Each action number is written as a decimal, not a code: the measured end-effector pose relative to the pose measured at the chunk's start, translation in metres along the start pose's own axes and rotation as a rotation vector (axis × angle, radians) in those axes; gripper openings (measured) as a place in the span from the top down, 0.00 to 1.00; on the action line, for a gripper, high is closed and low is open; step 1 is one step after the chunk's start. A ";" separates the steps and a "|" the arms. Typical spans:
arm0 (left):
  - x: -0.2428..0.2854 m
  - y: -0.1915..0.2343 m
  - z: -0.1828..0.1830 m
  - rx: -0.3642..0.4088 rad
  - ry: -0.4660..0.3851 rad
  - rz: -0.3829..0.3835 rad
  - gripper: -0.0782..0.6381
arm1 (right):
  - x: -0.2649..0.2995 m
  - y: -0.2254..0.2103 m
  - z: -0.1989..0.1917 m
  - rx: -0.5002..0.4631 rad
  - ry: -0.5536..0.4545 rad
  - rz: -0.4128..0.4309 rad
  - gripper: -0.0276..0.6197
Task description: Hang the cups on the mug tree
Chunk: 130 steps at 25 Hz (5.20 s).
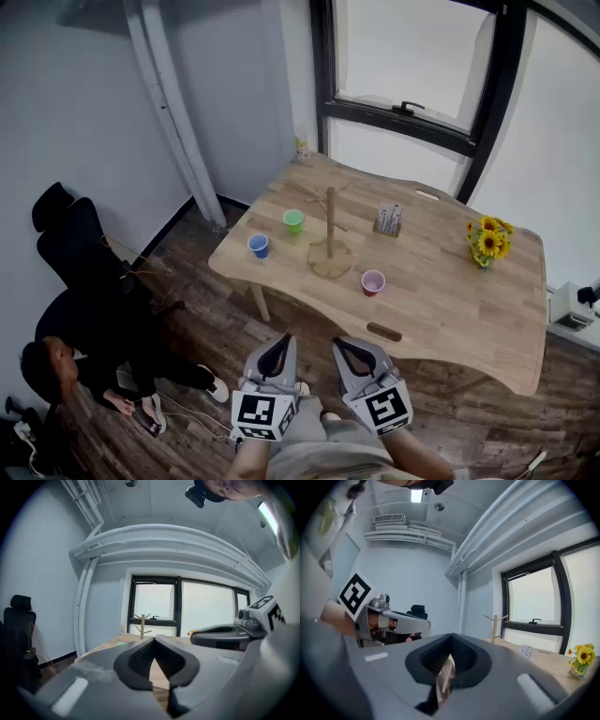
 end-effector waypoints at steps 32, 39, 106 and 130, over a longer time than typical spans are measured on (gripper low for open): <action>0.107 0.150 0.014 -0.043 0.031 0.071 0.88 | 0.188 -0.041 0.003 -0.270 0.033 0.068 0.76; 0.135 0.197 0.020 -0.055 0.036 0.087 0.88 | 0.247 -0.047 -0.004 -0.291 0.068 0.083 0.75; 0.152 0.332 -0.007 -0.137 0.094 0.242 0.88 | 0.463 -0.017 -0.093 -0.442 0.354 0.295 0.93; 0.150 0.334 0.006 -0.126 0.054 0.227 0.88 | 0.373 -0.033 0.020 -0.134 0.061 0.241 0.93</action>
Point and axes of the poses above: the fingertips, and each gripper's own axes: x forward along the fingers, y to its left, z out of its top, the point moved 2 cm from there along -x, backward along the fingers, and after that the axes turned 7 degrees about -x, right-handed, at the moved point
